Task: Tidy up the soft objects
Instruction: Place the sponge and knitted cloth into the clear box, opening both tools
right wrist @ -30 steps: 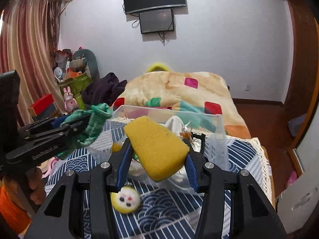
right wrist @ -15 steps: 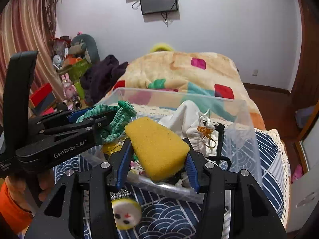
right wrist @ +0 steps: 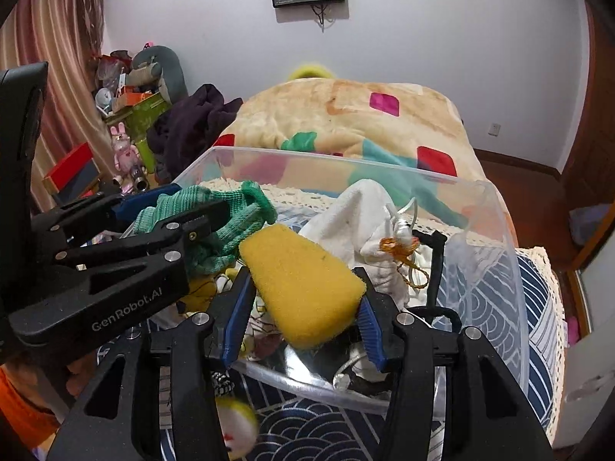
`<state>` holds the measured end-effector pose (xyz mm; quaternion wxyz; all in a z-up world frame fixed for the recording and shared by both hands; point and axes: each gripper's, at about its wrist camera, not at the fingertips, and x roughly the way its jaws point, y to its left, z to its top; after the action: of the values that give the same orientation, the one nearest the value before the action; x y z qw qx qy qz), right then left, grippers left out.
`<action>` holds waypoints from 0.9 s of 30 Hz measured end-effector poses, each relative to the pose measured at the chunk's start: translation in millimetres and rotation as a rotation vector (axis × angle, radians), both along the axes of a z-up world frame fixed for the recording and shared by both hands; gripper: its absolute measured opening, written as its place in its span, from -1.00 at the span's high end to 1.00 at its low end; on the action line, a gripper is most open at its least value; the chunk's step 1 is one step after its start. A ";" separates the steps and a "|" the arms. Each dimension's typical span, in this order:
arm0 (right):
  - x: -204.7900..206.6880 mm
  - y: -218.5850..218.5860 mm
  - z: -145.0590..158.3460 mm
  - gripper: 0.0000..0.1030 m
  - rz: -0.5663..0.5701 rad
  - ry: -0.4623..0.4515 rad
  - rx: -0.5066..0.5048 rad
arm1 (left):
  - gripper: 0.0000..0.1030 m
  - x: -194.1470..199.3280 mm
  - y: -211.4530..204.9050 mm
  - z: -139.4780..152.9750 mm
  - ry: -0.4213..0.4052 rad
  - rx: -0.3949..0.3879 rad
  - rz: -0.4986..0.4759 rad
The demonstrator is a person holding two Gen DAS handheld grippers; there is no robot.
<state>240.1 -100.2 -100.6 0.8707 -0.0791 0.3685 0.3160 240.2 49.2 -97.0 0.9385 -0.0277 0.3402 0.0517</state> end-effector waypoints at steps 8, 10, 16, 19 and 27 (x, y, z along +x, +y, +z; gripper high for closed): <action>-9.9 -11.9 7.3 -0.11 0.008 -0.015 0.009 | -0.23 -19.7 -4.9 10.1 -0.031 0.004 -0.023; -14.6 -13.6 10.9 -0.11 0.005 -0.034 0.004 | -0.27 -26.1 -4.8 14.7 -0.042 -0.006 -0.030; -28.9 -23.6 25.7 -0.29 0.016 -0.075 0.045 | -0.32 -48.2 -0.7 27.0 -0.076 -0.031 -0.043; -39.1 -29.3 33.7 -0.36 0.013 -0.114 0.066 | -0.44 -62.4 1.4 29.1 -0.090 -0.042 -0.043; -60.1 -36.2 31.0 -0.60 0.017 -0.134 0.089 | -0.50 -91.3 2.8 6.2 -0.014 -0.049 -0.066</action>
<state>180.0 -136.4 -69.7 0.8934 -0.0645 0.2943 0.3334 149.0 52.0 -90.9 0.9411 -0.0399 0.3356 0.0124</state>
